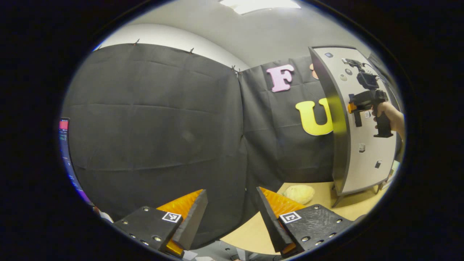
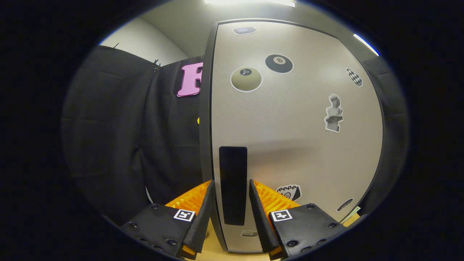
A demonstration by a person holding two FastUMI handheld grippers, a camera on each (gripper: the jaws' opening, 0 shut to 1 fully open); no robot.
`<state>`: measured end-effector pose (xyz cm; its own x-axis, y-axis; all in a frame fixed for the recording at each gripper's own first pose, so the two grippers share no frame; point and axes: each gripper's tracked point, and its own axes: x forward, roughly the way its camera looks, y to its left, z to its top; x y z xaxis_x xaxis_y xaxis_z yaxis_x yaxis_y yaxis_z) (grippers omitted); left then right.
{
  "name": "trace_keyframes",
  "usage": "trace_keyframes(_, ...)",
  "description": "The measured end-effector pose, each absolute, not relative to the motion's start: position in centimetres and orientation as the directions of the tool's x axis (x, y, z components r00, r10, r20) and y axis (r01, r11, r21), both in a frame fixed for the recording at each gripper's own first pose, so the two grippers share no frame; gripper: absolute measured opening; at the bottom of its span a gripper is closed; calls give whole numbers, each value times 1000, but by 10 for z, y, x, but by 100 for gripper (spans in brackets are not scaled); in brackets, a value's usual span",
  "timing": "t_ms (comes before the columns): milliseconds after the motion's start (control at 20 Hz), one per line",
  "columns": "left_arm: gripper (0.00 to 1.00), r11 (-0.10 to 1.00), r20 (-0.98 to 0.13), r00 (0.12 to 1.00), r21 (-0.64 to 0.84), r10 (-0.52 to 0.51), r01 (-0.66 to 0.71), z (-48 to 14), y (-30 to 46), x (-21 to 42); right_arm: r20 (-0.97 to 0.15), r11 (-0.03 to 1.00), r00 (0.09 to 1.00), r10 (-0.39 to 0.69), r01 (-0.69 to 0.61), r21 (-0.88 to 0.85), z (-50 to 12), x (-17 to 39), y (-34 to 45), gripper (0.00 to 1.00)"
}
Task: Open the cabinet door with the right hand, grasp the bottle in the cabinet with the left hand and place it on the coaster, then close the cabinet door with the right hand.
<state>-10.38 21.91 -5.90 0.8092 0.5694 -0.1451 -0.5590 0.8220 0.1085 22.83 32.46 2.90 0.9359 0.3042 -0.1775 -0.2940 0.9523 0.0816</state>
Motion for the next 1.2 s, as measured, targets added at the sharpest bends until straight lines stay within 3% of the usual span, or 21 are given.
trace_keyframes(100,80,819,-157,804,101,573,-564,-60,220,-104,-227,953,926,303,-294,74,17,231,327,58)
trace_keyframes(200,80,818,-162,802,100,575,-566,-60,220,-104,-218,960,935,279,-272,60,19,231,323,40)
trace_keyframes(550,80,844,-142,832,96,536,-528,-60,217,-103,-219,945,920,326,-322,52,21,223,319,14)
trace_keyframes(1200,80,942,-96,938,73,334,-328,-63,208,-79,-207,899,874,439,-431,84,36,167,306,16)
